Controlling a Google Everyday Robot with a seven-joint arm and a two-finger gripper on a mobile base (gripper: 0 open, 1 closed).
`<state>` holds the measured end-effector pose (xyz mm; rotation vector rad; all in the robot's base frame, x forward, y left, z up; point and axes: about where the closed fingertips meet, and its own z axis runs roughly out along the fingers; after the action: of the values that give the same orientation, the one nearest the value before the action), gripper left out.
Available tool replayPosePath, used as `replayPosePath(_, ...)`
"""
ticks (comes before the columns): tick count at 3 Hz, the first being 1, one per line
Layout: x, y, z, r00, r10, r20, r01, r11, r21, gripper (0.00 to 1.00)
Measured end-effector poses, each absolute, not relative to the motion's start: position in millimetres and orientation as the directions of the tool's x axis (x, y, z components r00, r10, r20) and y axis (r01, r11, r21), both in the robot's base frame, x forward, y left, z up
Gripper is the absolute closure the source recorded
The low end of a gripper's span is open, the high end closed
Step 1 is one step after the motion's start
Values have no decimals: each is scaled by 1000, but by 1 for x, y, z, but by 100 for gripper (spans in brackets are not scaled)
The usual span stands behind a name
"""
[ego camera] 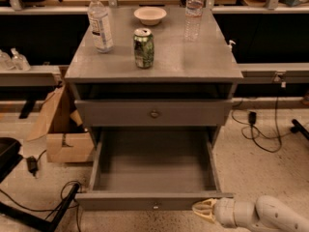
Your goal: Close middle drawer
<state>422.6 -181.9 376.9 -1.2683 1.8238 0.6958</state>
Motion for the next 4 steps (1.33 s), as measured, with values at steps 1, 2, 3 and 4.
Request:
replayPosePath(1,420,-182,377,-186,-503,-844,-937,349,-1,100)
replayPosePath(2,451,-175,387,-147,-513,-846,-947,319,-29,100)
replayPosePath(3,451,-174,388,-143,-513,-846,-948,316,-31,100)
replayPosePath(4,481,-166,396,-110,-518,-848,-956,290,-53,100)
